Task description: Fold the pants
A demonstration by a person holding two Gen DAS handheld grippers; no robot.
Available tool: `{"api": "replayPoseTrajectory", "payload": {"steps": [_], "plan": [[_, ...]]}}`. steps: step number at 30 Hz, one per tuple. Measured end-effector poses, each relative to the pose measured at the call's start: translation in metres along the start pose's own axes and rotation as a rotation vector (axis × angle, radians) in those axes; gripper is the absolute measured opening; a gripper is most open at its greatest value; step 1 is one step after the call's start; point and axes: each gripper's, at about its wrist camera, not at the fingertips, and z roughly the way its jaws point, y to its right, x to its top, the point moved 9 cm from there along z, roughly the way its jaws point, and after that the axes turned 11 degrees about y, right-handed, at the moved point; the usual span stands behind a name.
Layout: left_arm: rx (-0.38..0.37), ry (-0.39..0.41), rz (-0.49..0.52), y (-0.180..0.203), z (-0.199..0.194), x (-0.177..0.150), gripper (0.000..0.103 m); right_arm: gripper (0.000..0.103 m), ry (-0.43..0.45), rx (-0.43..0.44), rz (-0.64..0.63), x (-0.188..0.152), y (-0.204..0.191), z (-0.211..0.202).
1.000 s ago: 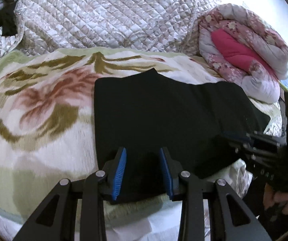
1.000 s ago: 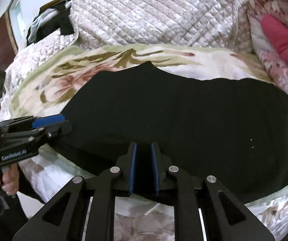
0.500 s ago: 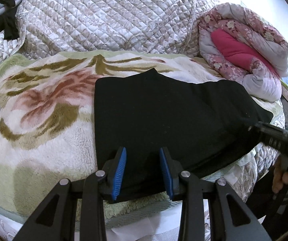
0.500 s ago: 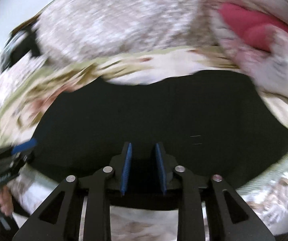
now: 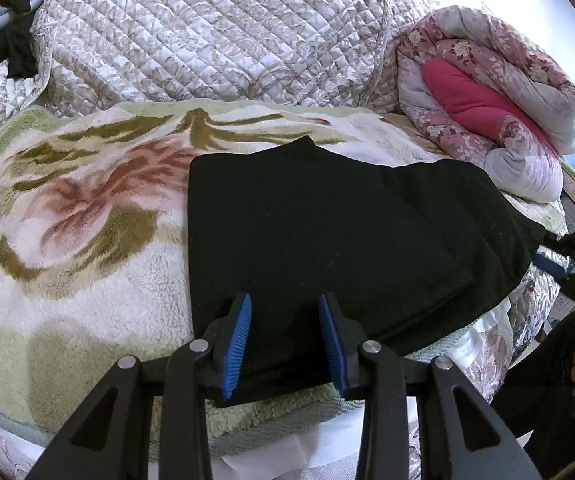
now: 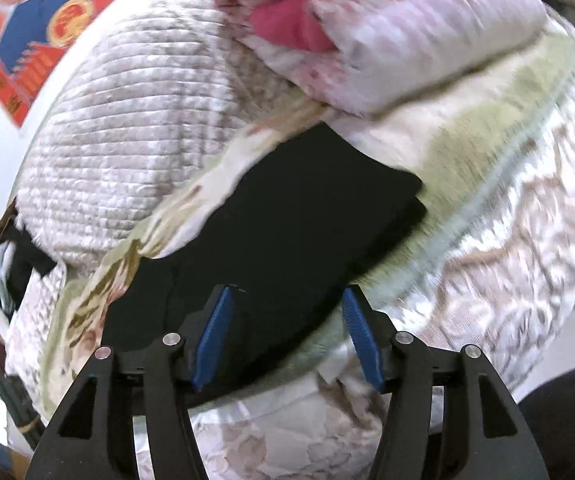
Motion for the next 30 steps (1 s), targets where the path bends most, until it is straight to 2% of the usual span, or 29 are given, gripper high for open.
{"api": "replayPoseTrajectory", "payload": {"steps": [8, 12, 16, 19, 20, 21, 26, 30], "plan": [[-0.001, 0.0, 0.0, 0.0, 0.0, 0.0, 0.039, 0.061, 0.002, 0.005, 0.13, 0.014, 0.016, 0.022], [0.0, 0.0, 0.001, 0.0, 0.0, 0.001, 0.039, 0.062, 0.033, -0.017, 0.132, 0.025, 0.016, 0.026], [0.0, 0.0, 0.0, 0.0, 0.0, 0.001, 0.039, 0.063, 0.098, 0.023, 0.104, 0.039, 0.005, 0.019], [0.001, 0.0, 0.002, 0.0, 0.0, 0.001, 0.039, 0.061, 0.074, 0.001, 0.091, 0.041, 0.005, 0.031], [0.001, 0.001, 0.003, 0.0, 0.0, 0.001, 0.04, 0.057, 0.054, -0.01, 0.093, 0.041, 0.008, 0.041], [0.002, 0.001, 0.003, 0.0, 0.0, 0.001, 0.04, 0.047, 0.035, -0.025, 0.091, 0.041, 0.01, 0.048], [0.002, -0.001, 0.001, 0.0, 0.0, 0.001, 0.04, 0.027, 0.005, -0.022, 0.066, 0.039, 0.009, 0.055], [0.002, -0.011, -0.004, 0.001, 0.001, 0.004, 0.042, 0.019, 0.021, 0.013, -0.001, 0.044, -0.011, 0.048]]}}
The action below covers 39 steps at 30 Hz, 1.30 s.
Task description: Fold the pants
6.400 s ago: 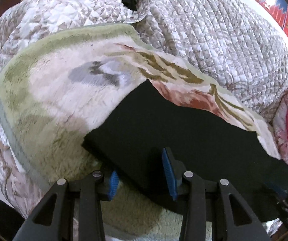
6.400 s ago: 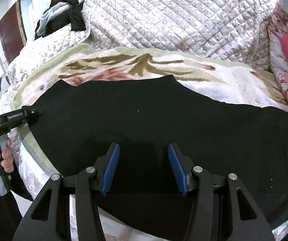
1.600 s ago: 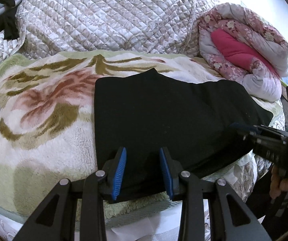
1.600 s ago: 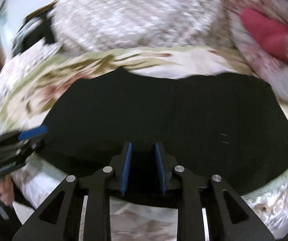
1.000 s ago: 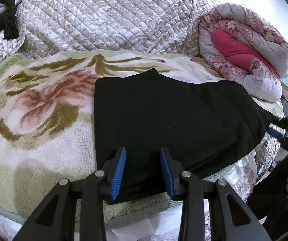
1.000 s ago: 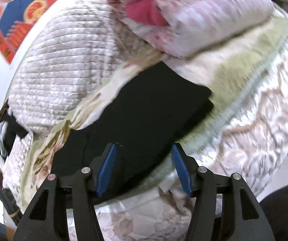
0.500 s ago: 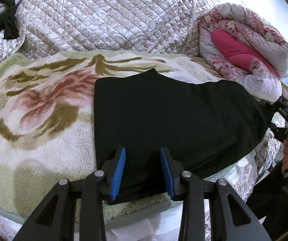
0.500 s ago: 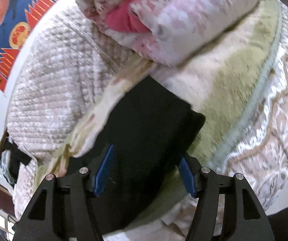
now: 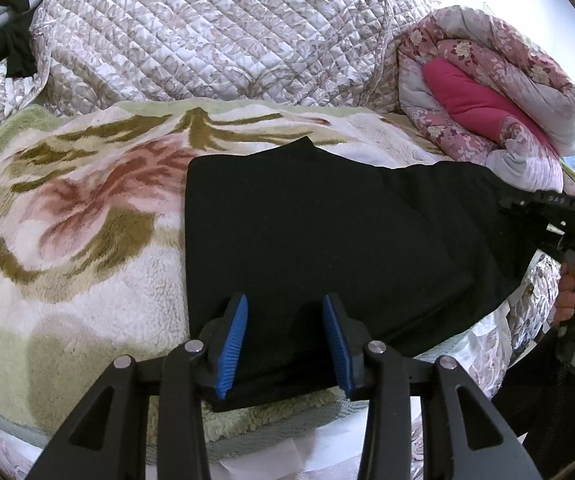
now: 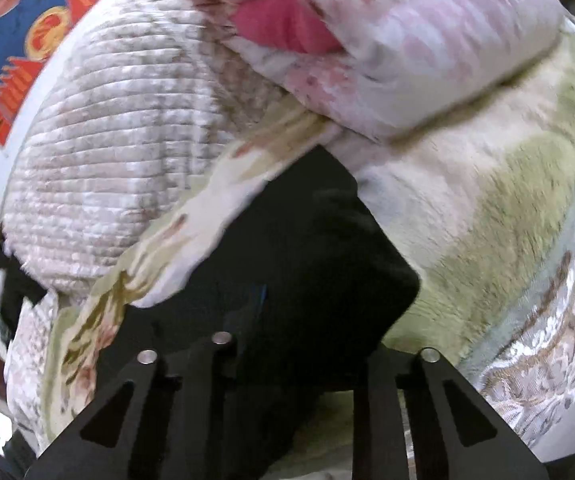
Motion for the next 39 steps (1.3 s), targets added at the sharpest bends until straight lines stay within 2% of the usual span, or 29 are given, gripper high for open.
{"api": "replayPoseTrajectory", "payload": {"steps": [5, 12, 15, 18, 19, 21, 23, 25, 27, 31, 34, 36, 39], "plan": [[0.005, 0.0, -0.032, -0.006, -0.003, 0.008, 0.042, 0.018, 0.012, 0.089, -0.128, 0.011, -0.054, -0.013], [0.086, 0.013, -0.146, -0.05, -0.01, 0.019, 0.042, 0.018, -0.005, 0.226, -0.317, -0.004, -0.147, -0.023], [0.115, 0.016, -0.181, -0.066, -0.013, 0.021, 0.042, 0.018, -0.034, 0.302, -0.423, -0.029, -0.195, -0.023], [0.144, 0.027, -0.208, -0.08, -0.02, 0.024, 0.042, 0.018, -0.082, 0.339, -0.515, -0.064, -0.224, -0.012], [0.155, 0.032, -0.219, -0.085, -0.022, 0.024, 0.042, 0.018, -0.113, 0.353, -0.565, -0.086, -0.235, -0.004], [0.176, 0.042, -0.249, -0.097, -0.027, 0.026, 0.042, 0.018, -0.159, 0.356, -0.634, -0.117, -0.242, 0.008], [0.19, 0.048, -0.274, -0.107, -0.032, 0.026, 0.042, 0.018, -0.242, 0.368, -0.696, -0.16, -0.243, 0.023], [0.2, 0.056, -0.296, -0.115, -0.035, 0.026, 0.042, 0.019, -0.269, 0.354, -0.749, -0.181, -0.239, 0.03], [0.202, 0.063, -0.309, -0.12, -0.038, 0.027, 0.042, 0.019, -0.238, 0.345, -0.814, -0.191, -0.238, 0.029], [0.196, 0.069, -0.322, -0.12, -0.039, 0.029, 0.042, 0.019, -0.212, 0.33, -0.865, -0.189, -0.243, 0.025], [0.189, 0.07, -0.311, -0.118, -0.038, 0.03, 0.042, 0.029, -0.208, 0.325, -0.904, -0.198, -0.242, 0.023], [0.193, 0.069, -0.31, -0.119, -0.038, 0.03, 0.042, 0.043, -0.211, 0.346, -0.901, -0.199, -0.244, 0.017], [0.206, 0.069, -0.32, -0.124, -0.039, 0.029, 0.042, 0.053, -0.233, 0.408, -0.861, -0.199, -0.251, -0.001]]}}
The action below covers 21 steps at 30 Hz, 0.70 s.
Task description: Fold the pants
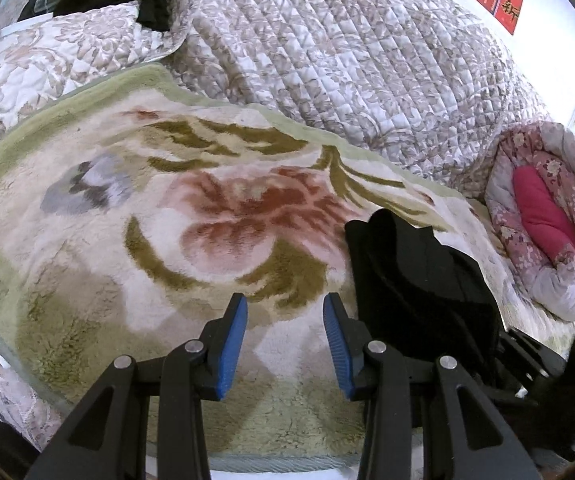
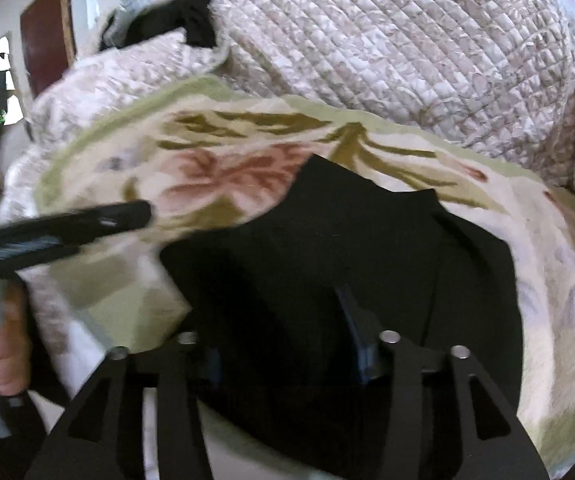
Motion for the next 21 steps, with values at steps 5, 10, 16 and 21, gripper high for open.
{"api": "replayPoseTrajectory", "payload": {"steps": [5, 10, 16, 21], "plan": [[0.003, 0.007, 0.0, -0.001, 0.0, 0.001, 0.042, 0.058, 0.053, 0.115, 0.018, 0.006, -0.017, -0.024], [0.001, 0.006, 0.008, 0.001, 0.001, 0.0, 0.042, 0.058, 0.093, 0.172, 0.07, 0.001, -0.023, -0.031], [-0.022, 0.011, 0.034, 0.01, 0.001, -0.001, 0.042, 0.054, 0.004, 0.236, 0.115, -0.018, -0.022, -0.018], [-0.069, 0.014, 0.084, 0.032, -0.001, 0.003, 0.042, 0.047, 0.064, 0.194, 0.204, 0.009, 0.027, -0.032]]}}
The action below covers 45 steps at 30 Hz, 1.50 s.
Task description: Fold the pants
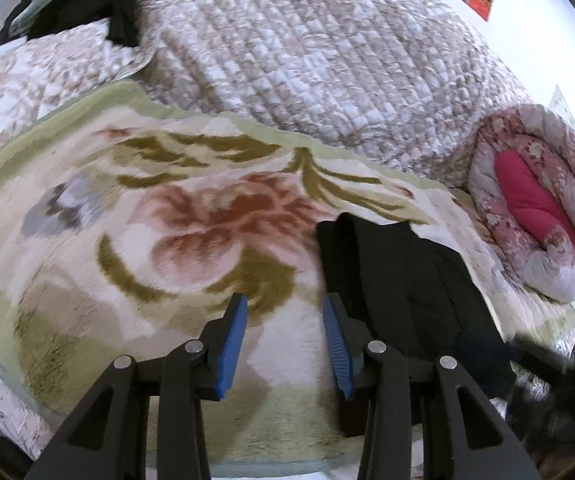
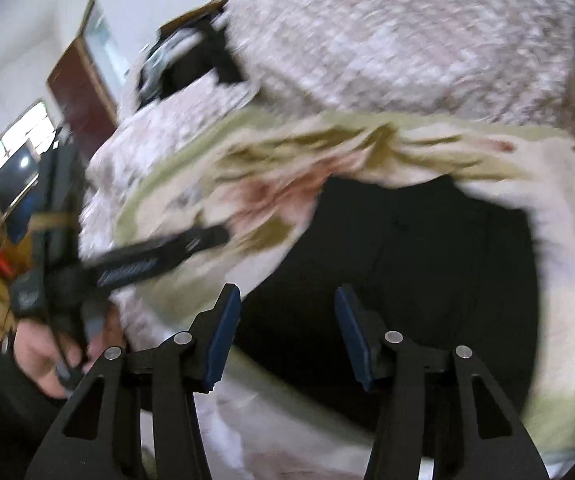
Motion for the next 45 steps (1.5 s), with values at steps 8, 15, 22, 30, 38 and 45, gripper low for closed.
{"api": "replayPoseTrajectory", "payload": {"steps": [8, 15, 22, 30, 38, 45], "plan": [[-0.125, -0.006, 0.12, 0.065, 0.021, 0.03, 0.042, 0.024, -0.091, -0.26, 0.018, 0.034, 0.108, 0.013], [-0.146, -0.103, 0.257, 0.1, 0.091, 0.021, 0.042, 0.021, -0.153, -0.286, 0.061, 0.026, 0.153, 0.044], [-0.11, -0.099, 0.254, 0.083, 0.107, -0.001, 0.048, 0.014, -0.123, -0.297, 0.133, 0.025, 0.171, 0.044], [-0.113, -0.071, 0.26, 0.082, 0.083, 0.008, 0.047, 0.018, -0.063, -0.289, 0.15, 0.035, 0.15, 0.009], [-0.167, -0.033, 0.261, 0.086, 0.015, -0.012, 0.047, 0.02, -0.03, -0.252, 0.026, 0.002, 0.08, -0.039], [-0.165, -0.083, 0.278, 0.08, 0.0, -0.051, 0.045, 0.021, -0.103, -0.259, -0.041, -0.045, 0.056, -0.038]]}}
